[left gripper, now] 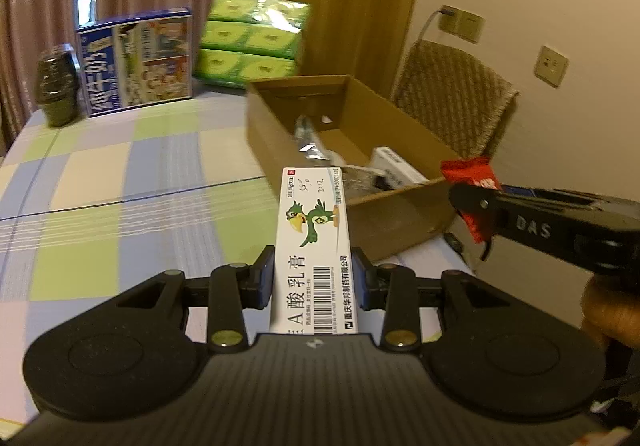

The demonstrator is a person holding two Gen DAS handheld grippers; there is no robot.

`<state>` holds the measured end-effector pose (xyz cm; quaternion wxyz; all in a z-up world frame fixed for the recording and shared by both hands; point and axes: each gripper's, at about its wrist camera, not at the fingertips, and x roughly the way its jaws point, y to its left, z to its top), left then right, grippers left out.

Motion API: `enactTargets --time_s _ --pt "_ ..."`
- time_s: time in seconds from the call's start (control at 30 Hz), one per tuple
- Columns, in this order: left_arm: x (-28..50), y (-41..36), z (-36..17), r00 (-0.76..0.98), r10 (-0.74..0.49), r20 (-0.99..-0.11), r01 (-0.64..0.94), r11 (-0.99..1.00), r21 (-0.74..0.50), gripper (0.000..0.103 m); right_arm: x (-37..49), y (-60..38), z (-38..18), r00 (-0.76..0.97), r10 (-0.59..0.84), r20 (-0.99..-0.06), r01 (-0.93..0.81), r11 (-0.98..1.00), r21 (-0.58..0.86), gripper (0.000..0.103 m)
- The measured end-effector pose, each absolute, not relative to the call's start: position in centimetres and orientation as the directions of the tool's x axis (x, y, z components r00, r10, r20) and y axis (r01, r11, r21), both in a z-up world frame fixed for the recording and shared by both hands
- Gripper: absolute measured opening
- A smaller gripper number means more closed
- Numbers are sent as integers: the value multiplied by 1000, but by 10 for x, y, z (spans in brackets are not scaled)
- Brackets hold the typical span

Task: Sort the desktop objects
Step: 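Carry the medicine box with the left tool while the right tool carries the candy to the box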

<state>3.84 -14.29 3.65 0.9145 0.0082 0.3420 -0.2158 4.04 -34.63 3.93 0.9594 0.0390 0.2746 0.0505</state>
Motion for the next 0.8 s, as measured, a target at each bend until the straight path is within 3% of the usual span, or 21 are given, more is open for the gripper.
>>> enactTargets --time_s 0.8 --pt "45 -210 40 638 -437 -634 470 873 -128 33 50 -394 42 843 90 -531 -53 995 86 25"
